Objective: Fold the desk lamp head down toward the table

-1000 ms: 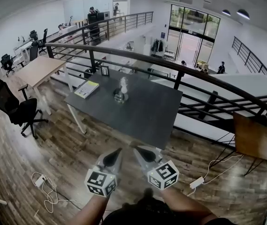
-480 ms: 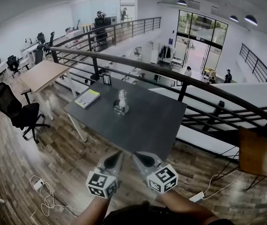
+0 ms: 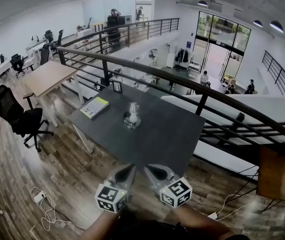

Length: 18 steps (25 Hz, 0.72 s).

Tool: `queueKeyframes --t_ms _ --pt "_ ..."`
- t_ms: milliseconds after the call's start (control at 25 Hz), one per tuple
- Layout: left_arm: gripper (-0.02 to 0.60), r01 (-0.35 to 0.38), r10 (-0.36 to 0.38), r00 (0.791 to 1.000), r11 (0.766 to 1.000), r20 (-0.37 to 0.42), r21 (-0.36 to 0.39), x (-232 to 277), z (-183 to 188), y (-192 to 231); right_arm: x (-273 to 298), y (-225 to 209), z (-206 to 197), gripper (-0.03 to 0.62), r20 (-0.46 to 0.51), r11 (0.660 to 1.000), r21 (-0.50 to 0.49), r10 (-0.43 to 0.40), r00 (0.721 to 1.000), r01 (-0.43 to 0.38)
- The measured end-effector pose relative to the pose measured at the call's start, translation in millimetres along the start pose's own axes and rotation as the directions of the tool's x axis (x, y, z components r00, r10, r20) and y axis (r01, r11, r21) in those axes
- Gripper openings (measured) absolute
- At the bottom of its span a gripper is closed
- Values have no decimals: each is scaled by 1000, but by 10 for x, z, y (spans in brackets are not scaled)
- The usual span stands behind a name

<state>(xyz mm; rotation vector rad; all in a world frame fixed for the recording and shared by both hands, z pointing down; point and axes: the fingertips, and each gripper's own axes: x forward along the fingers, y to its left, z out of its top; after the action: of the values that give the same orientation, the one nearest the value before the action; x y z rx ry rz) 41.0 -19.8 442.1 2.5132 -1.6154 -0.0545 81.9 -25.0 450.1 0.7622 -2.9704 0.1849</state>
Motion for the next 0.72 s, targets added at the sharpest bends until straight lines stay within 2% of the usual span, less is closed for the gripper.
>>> queueKeyframes --t_ms 400,720 --pt "2 130 -130 991 991 -2 -7 504 273 848 935 -459 207 3 21 995 -2 -102 995 103" --pt "0 208 -208 978 978 -14 -24 638 474 1410 1494 -591 337 3 32 984 22 -180 983 179"
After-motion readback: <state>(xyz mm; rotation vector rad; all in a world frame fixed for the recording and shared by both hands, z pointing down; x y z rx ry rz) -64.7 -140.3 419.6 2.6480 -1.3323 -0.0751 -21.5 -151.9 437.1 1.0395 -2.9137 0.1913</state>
